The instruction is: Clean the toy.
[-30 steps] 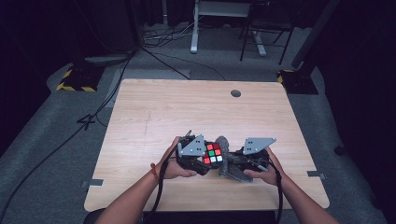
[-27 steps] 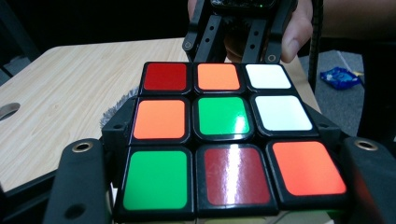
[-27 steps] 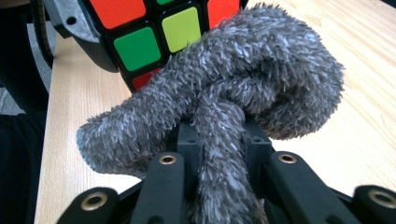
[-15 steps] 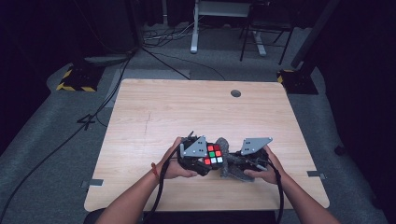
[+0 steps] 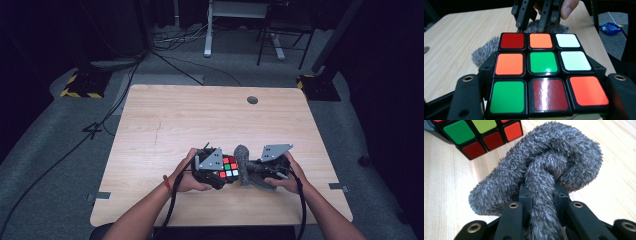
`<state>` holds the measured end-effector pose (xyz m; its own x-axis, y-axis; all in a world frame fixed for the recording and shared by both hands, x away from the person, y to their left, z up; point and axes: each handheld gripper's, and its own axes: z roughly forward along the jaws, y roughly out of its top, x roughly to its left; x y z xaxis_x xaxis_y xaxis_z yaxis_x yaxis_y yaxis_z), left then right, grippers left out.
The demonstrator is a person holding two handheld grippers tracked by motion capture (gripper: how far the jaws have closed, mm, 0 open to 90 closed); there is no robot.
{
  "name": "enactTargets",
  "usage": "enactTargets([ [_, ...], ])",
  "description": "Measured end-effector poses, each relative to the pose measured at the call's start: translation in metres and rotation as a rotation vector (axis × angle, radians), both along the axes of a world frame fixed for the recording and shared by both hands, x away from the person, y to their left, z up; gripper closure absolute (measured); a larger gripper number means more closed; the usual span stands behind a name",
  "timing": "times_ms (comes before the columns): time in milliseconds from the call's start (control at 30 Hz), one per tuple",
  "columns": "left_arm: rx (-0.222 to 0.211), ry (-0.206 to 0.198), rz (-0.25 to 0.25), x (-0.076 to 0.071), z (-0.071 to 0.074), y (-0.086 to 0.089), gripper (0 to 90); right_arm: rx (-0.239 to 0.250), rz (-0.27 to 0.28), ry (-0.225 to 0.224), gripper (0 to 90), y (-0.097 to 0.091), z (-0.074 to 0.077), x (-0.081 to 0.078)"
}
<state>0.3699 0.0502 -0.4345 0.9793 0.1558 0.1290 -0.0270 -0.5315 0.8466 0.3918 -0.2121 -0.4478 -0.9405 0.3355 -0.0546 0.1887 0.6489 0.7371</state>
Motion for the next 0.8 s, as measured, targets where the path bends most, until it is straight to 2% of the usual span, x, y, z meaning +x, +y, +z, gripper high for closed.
enactTargets([
  [100,0.011,0.015,0.014,0.004,-0.006,0.0,33.5,-0.002,-0.016,0.013,74.6,-0.004,-0.003,0.004],
  [167,0.038,0.007,0.02,0.006,-0.01,0.0,33.4,-0.01,-0.019,0.016,74.6,-0.004,-0.005,0.005],
  [233,0.031,0.026,0.015,0.007,-0.013,0.0,33.5,-0.008,-0.018,0.027,74.6,-0.005,-0.006,0.007],
  [300,0.043,0.016,0.011,0.008,-0.014,0.0,33.4,-0.016,-0.018,0.026,74.5,-0.005,-0.007,0.007],
  [367,0.029,0.037,0.005,0.011,-0.018,0.002,33.5,-0.004,-0.006,0.033,74.5,-0.004,-0.008,0.006],
  [433,0.032,0.061,0.0,0.014,-0.023,0.004,33.5,-0.013,0.002,0.025,74.4,-0.003,-0.008,0.005],
  [500,0.04,0.075,-0.004,0.016,-0.028,0.004,33.4,0.014,0.013,0.02,74.3,-0.003,-0.006,0.004],
  [633,0.044,0.073,-0.026,0.013,-0.03,-0.003,33.5,0.086,0.044,0.027,74.2,0.001,0.0,-0.002],
  [733,0.037,0.064,-0.041,0.009,-0.028,-0.007,33.4,0.05,0.051,0.001,73.8,0.01,0.001,-0.007],
  [800,0.029,0.069,-0.039,0.009,-0.027,-0.006,33.4,0.046,0.055,0.012,73.7,0.012,-0.001,-0.008],
])
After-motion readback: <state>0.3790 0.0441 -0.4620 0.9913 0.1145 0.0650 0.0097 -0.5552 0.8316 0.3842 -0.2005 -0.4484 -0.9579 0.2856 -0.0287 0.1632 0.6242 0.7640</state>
